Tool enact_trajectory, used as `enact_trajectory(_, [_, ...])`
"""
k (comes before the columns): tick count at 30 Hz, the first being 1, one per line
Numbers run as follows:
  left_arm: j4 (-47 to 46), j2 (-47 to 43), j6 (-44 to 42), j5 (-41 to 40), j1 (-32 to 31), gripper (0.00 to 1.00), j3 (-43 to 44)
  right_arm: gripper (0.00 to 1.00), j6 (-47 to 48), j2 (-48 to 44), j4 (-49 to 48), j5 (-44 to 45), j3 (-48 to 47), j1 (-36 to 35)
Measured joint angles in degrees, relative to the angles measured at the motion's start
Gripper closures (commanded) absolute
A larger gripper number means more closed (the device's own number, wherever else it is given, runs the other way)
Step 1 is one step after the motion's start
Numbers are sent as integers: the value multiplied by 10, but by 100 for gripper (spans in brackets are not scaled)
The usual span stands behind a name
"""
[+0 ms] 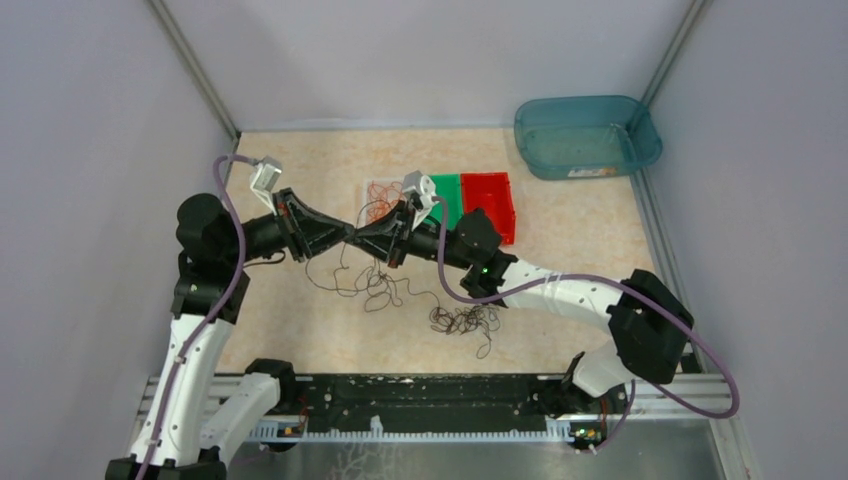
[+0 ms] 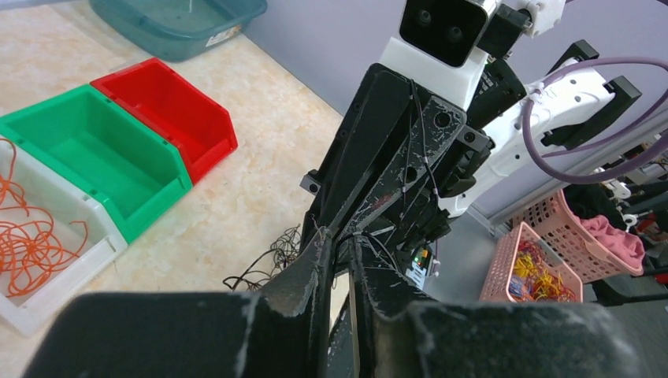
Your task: Untangle the cables
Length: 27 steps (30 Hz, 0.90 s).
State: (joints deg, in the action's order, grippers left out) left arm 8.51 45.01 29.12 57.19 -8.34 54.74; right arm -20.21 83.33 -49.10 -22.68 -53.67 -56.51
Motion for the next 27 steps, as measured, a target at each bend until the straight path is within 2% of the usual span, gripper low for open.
enact_trajectory(19, [-8,-11,-29,14,1,82,10,100,-26,-38,16,2,24,10])
enact_trajectory(27, [-12,-21,-48,16,1,77,10,100,-48,-41,21,-9,24,12])
